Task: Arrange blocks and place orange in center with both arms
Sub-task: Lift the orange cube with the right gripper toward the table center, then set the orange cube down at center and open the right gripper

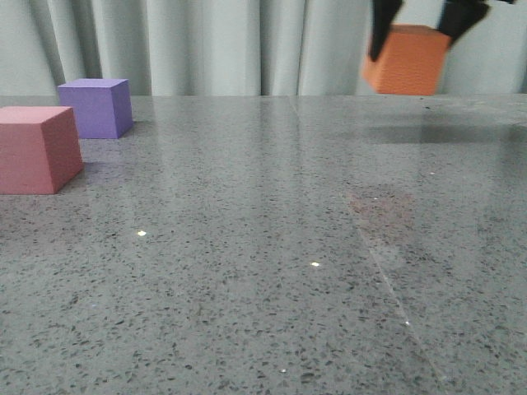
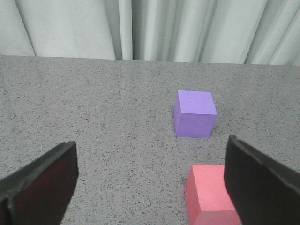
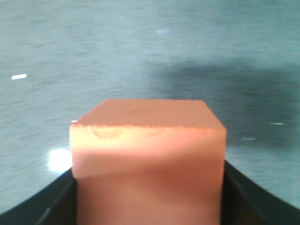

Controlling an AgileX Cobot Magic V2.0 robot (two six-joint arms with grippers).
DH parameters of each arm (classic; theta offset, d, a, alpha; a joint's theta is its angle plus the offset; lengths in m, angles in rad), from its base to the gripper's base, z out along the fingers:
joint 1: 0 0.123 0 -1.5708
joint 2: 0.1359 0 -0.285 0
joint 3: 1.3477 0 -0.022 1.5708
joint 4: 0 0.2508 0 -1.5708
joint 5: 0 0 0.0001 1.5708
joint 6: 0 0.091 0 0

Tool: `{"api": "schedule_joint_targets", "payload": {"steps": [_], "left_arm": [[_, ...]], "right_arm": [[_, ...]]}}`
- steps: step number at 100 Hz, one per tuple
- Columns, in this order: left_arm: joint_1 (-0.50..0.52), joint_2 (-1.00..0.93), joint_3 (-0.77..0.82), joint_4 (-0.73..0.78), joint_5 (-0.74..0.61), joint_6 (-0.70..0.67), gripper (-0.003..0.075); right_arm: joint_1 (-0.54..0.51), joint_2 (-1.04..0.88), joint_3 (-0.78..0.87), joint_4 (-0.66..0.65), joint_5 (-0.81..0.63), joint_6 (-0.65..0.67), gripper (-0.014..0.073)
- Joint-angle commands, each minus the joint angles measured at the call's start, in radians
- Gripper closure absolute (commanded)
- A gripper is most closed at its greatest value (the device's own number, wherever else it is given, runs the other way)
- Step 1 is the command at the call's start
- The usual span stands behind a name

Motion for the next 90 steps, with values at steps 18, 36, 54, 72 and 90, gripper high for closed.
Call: {"api": "schedule_joint_targets", "payload": {"steps": [18, 36, 54, 72, 90], "left_arm": [[0.002, 0.003, -0.035, -0.016, -0.089, -0.001, 0.0124], [0.002, 0.003, -0.035, -0.016, -0.089, -0.001, 0.0124], [0.002, 0.003, -0.035, -0.016, -0.089, -0.001, 0.0124], [0.002, 0.003, -0.035, -0.016, -0.089, -0.001, 0.0124], [0.002, 0.003, -0.035, -0.016, -0.089, -0.001, 0.0124]], "right_arm": [[0.14, -0.056, -0.038, -0.006, 0.034, 0.131, 0.0361], [0.19, -0.049, -0.038, -0.006, -0.003, 0.199, 0.0361], [0.219, -0.014, -0.041, 0.034, -0.014, 0.212, 0.0361], [0.233, 0.048, -0.042, 0.037, -0.014, 0.229, 0.0361], [0.233, 0.072, -0.042, 0.039, 0.005, 0.229, 0.0361]]}}
